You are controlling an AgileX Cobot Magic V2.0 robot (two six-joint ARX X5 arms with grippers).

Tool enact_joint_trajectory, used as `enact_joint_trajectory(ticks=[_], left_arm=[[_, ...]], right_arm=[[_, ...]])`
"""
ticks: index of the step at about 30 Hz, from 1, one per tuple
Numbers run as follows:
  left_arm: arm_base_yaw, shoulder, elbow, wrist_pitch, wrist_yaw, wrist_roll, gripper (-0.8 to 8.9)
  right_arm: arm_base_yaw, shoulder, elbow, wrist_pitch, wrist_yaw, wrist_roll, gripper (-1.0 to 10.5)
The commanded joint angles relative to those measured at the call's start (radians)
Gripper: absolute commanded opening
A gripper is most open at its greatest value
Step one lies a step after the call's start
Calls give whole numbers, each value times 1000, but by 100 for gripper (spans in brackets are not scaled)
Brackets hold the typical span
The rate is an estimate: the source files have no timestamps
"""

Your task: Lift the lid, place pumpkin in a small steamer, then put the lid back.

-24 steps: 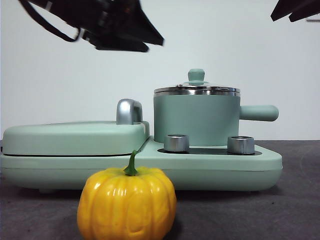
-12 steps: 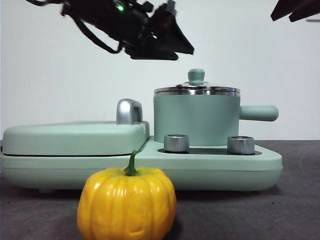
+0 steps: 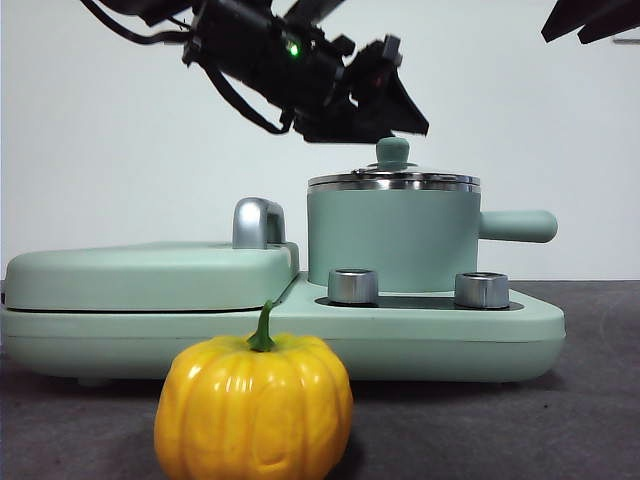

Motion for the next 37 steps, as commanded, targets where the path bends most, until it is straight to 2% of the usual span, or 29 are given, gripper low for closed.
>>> enact_joint_trajectory(ticks=[1, 3, 26, 28, 32, 37], left_arm=[[-7, 31, 21, 8, -30, -5, 263], [-7, 33, 21, 8, -54, -5, 263], [-5, 33, 21, -35, -53, -5, 242], [-5, 33, 21, -30, -53, -4, 200], [-6, 33, 21, -9, -53, -5, 3], [-6, 33, 21, -4, -53, -4, 7]], right_arm=[[5, 5, 16, 10, 0, 14, 245], [5, 5, 16, 10, 0, 14, 245], [5, 5, 16, 10, 0, 14, 245], [5, 5, 16, 10, 0, 14, 245], [5, 5, 16, 10, 0, 14, 245], [5, 5, 16, 9, 0, 14, 245]])
